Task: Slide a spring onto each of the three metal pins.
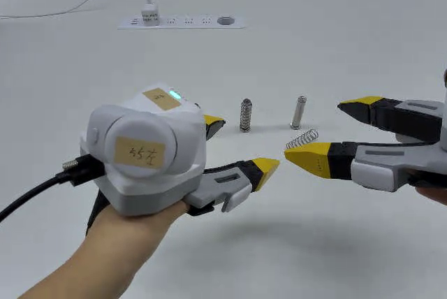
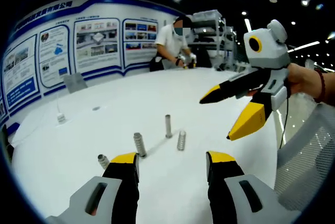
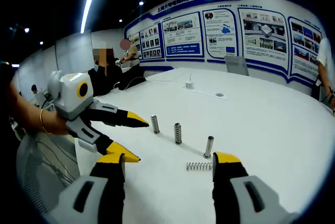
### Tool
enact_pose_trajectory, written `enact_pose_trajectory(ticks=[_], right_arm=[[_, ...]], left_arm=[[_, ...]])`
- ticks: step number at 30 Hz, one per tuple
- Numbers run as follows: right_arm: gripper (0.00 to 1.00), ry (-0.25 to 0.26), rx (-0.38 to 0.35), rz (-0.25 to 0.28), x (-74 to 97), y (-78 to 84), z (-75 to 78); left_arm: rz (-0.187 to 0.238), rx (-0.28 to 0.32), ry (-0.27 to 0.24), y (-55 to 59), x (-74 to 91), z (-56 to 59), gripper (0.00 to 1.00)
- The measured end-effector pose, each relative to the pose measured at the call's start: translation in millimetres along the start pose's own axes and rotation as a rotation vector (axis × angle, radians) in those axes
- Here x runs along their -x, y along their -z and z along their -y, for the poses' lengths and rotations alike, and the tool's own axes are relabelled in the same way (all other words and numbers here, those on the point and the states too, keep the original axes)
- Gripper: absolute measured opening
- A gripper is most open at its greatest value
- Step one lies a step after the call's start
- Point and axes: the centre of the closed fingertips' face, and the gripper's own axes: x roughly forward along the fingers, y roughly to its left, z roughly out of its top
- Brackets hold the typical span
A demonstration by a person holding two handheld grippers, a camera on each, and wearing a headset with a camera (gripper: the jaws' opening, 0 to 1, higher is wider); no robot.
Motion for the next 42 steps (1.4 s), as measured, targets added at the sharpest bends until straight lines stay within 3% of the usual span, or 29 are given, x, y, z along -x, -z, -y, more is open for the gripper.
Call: enact_pose_trajectory(ticks=[12, 31, 42], right_arm=[[0.72, 0.008, 0.007, 0.006, 12.2, 9.5, -4.1], [0.71, 0.031, 0.03, 0.01, 21.3, 14.5, -6.8], [0.68, 0.03, 0.003, 0.019, 21.6, 17.0, -4.0]], left_arm=[[-0.025, -0.043, 0.034, -1.7, -24.8, 6.2, 0.46], [-0.083, -0.094, 0.12, 10.5, -69.8, 15.8, 0.32], [-0.109, -0.1, 0.14, 19.7, -86.9, 19.2, 0.25]])
